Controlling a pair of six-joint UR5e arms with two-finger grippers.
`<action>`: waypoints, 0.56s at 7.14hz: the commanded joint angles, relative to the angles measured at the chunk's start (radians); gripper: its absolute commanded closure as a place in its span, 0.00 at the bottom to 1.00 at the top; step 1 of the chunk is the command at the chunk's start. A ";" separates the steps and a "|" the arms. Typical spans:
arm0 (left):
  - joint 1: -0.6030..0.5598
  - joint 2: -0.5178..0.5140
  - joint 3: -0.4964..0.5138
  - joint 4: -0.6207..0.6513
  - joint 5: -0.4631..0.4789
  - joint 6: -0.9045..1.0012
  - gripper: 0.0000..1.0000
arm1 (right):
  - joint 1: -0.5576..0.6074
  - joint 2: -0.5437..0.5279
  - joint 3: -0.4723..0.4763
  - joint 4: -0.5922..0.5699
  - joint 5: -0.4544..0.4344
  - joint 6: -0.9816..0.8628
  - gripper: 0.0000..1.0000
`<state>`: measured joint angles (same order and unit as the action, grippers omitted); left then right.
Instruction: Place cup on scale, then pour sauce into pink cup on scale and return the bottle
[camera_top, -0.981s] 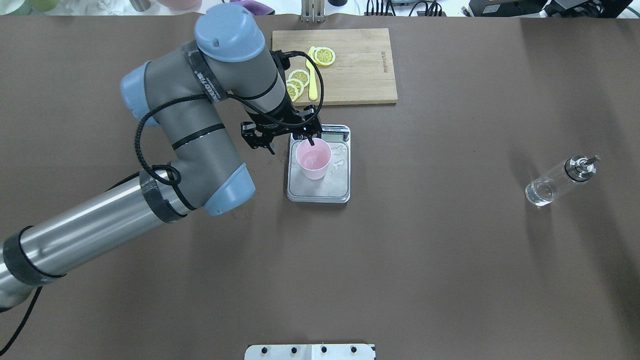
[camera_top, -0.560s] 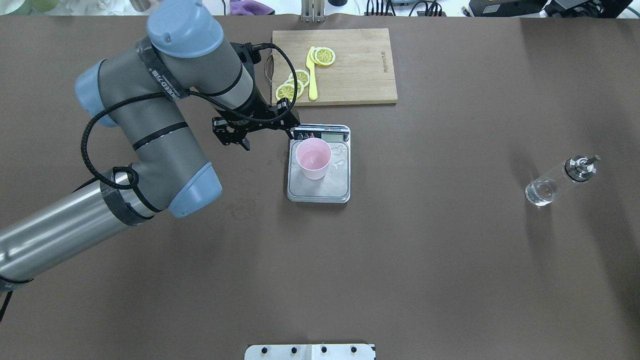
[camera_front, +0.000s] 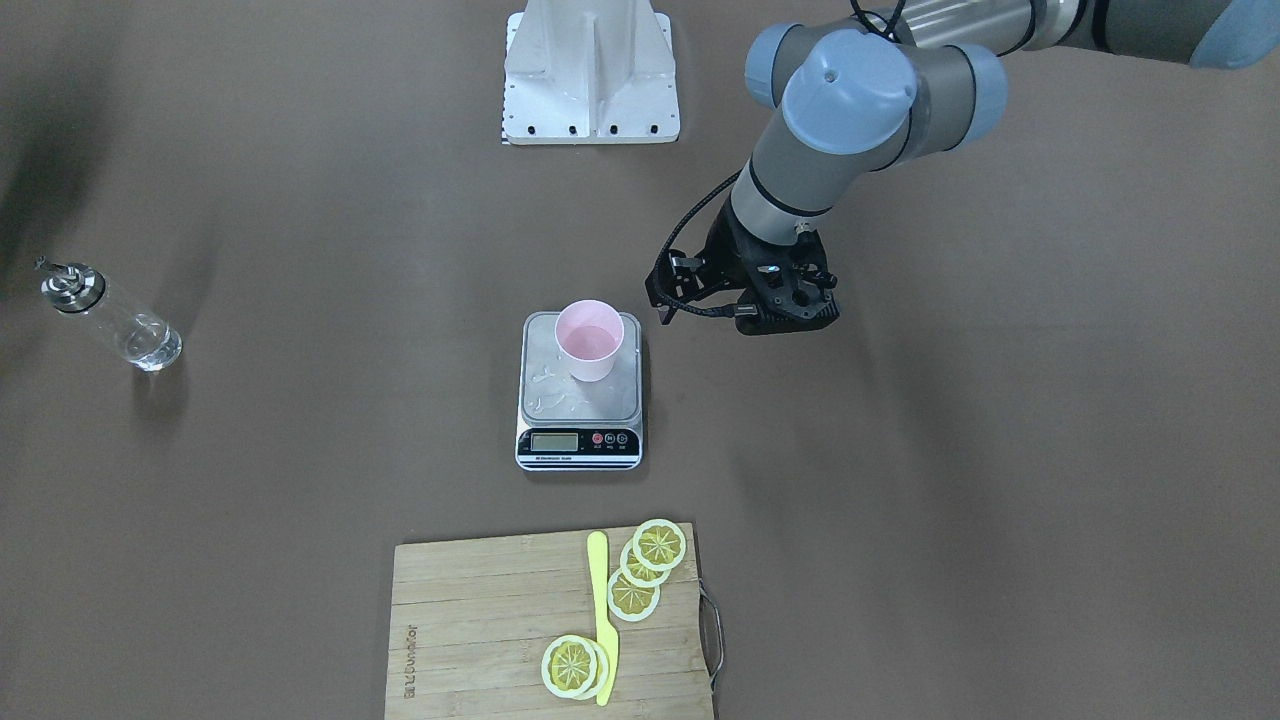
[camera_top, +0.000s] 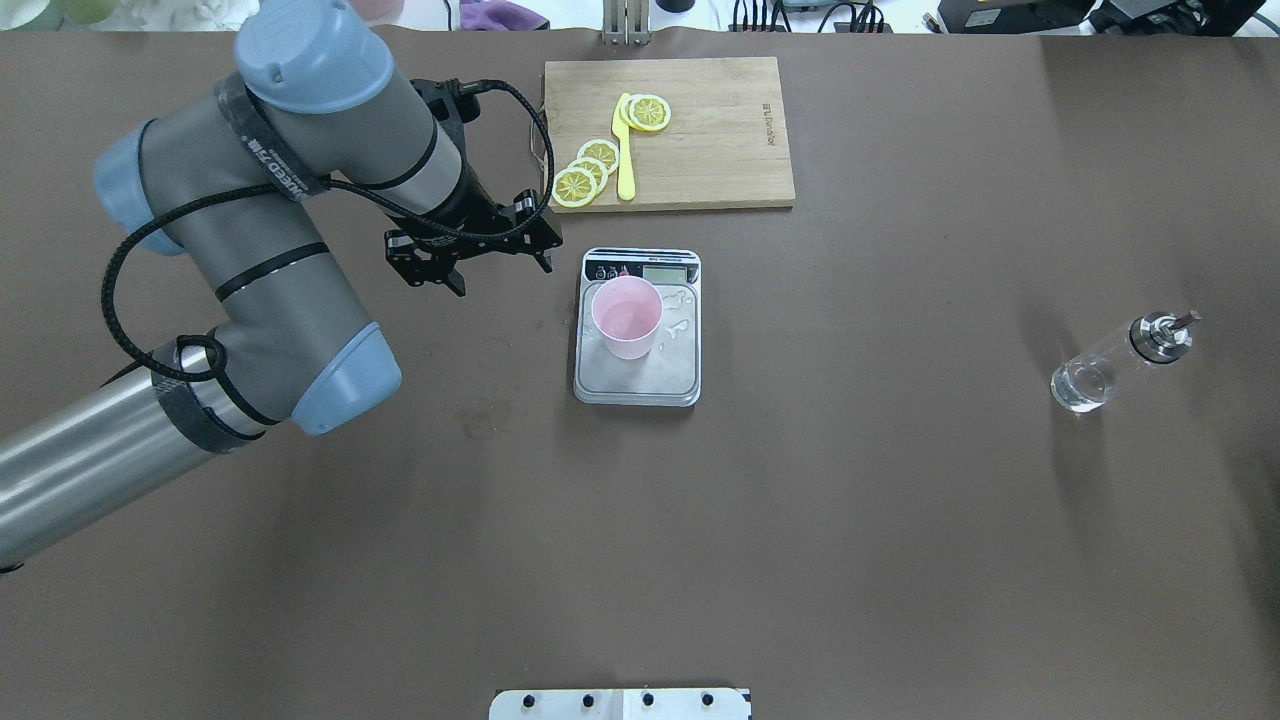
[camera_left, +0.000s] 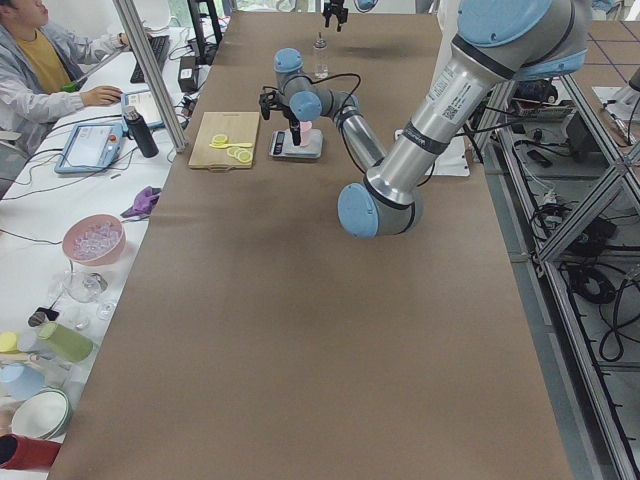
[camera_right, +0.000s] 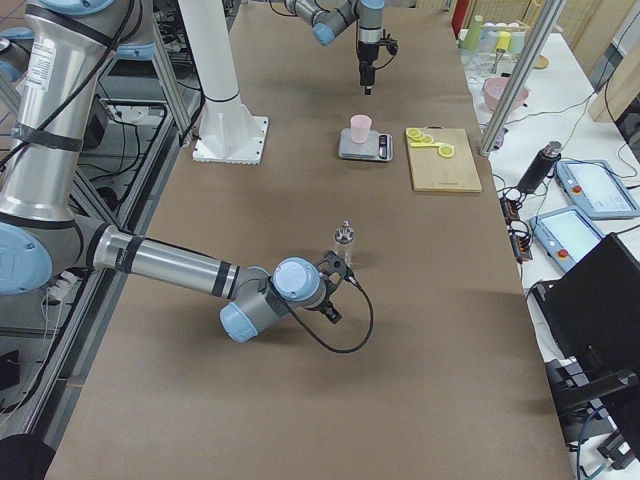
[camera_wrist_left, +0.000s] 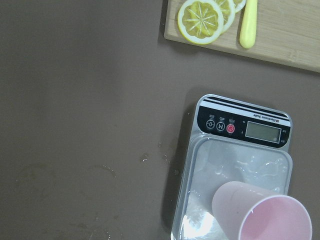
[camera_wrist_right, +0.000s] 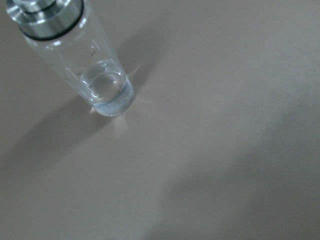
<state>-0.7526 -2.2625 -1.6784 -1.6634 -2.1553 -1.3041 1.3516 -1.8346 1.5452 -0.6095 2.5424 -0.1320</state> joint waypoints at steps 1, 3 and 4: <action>-0.016 0.047 -0.046 0.001 0.000 0.002 0.02 | -0.072 0.046 -0.010 0.137 -0.008 0.154 0.02; -0.030 0.060 -0.053 0.001 0.000 0.005 0.02 | -0.193 0.046 -0.022 0.351 -0.163 0.417 0.02; -0.039 0.060 -0.053 0.002 0.000 0.005 0.02 | -0.245 0.043 -0.040 0.452 -0.198 0.490 0.02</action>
<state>-0.7824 -2.2059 -1.7296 -1.6624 -2.1556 -1.3001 1.1778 -1.7897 1.5228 -0.2853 2.4023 0.2366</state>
